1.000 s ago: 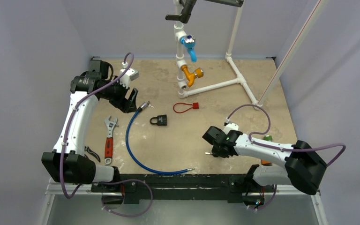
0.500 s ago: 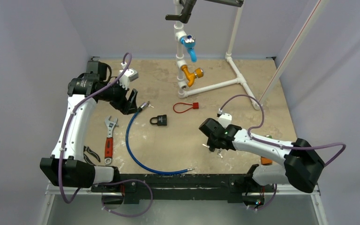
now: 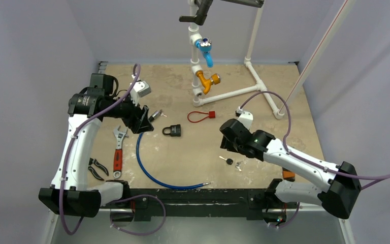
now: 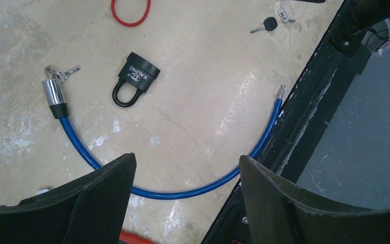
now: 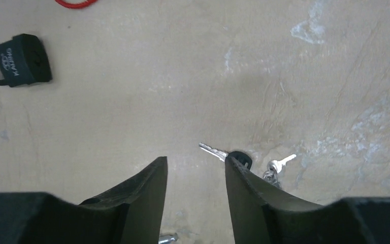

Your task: Unlock with the key

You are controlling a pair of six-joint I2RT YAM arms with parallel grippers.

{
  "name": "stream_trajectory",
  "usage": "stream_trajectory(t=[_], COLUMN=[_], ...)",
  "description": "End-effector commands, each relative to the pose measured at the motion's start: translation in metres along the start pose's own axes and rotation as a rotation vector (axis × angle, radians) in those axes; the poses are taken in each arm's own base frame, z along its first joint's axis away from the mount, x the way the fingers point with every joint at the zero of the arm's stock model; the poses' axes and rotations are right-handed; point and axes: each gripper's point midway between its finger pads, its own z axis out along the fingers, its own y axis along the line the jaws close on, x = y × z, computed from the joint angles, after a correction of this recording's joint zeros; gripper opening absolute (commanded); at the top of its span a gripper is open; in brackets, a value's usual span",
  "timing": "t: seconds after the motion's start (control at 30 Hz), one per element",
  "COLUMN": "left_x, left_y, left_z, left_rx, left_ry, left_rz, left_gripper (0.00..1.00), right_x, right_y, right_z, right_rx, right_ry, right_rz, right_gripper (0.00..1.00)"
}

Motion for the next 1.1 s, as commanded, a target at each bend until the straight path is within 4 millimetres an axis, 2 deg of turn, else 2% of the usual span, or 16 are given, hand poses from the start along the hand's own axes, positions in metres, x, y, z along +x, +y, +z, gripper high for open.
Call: stream_trajectory(t=[0.0, 0.17, 0.27, 0.43, 0.53, 0.8, 0.93, 1.07], left_x=[-0.005, 0.001, 0.001, 0.005, 0.006, 0.009, 0.008, 0.009], left_y=[-0.010, -0.011, -0.010, -0.011, -0.011, -0.011, -0.011, -0.012], left_z=[0.004, 0.010, 0.011, 0.014, 0.014, 0.013, 0.012, 0.012], left_rx=[0.042, 0.042, 0.039, 0.043, 0.043, 0.036, 0.030, 0.034], left_ry=[-0.034, -0.008, -0.006, -0.007, -0.003, 0.002, 0.000, -0.002], left_rz=[0.038, 0.044, 0.042, 0.028, 0.024, 0.033, 0.040, 0.037], left_gripper=[0.74, 0.74, 0.74, 0.74, 0.74, 0.73, 0.73, 0.73], right_x=[0.034, 0.057, 0.064, 0.069, 0.079, 0.093, 0.089, 0.088], right_y=[-0.039, -0.062, -0.074, -0.074, -0.078, -0.087, -0.086, -0.083], right_z=[0.002, 0.010, 0.014, 0.021, 0.028, 0.041, 0.043, 0.046], right_rx=[0.113, 0.158, 0.209, 0.204, 0.222, 0.262, 0.263, 0.262], right_ry=[0.080, 0.115, 0.120, 0.112, 0.133, 0.147, 0.128, 0.130], right_rz=[0.092, 0.153, 0.175, 0.222, 0.228, 0.229, 0.223, 0.208], right_gripper=[0.48, 0.45, 0.42, 0.37, 0.33, 0.31, 0.25, 0.09])
